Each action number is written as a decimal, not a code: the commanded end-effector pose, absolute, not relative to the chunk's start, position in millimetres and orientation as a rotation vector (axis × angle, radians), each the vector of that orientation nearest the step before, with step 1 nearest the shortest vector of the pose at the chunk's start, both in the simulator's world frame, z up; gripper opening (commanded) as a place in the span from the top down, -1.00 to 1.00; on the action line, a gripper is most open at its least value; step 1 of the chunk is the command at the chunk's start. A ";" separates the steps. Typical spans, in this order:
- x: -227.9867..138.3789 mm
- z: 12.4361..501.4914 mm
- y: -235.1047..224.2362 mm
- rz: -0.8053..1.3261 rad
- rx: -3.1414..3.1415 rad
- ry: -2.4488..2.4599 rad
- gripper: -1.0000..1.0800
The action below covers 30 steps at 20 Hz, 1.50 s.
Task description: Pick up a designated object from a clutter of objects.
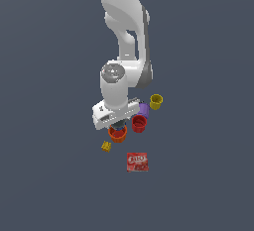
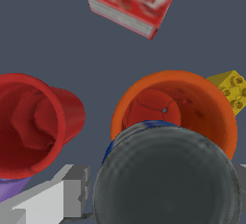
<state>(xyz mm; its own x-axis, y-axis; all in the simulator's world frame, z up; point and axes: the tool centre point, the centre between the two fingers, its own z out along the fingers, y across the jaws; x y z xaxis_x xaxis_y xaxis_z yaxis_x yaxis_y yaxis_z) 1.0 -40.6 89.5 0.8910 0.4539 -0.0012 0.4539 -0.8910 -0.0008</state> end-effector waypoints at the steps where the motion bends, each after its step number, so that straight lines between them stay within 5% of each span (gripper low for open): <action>1: 1.6 88.2 -40.7 0.000 -3.055 -0.733 1.00; 17: 3.5 99.2 -45.9 -0.002 -3.056 -0.732 1.00; 30: 18.4 185.0 -84.9 -0.002 -3.054 -0.732 1.00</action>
<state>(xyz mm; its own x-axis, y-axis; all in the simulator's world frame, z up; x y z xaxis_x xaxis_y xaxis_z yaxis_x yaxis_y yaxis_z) 16.0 -78.6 170.6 0.8913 0.4535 0.0003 0.4535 -0.8913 -0.0007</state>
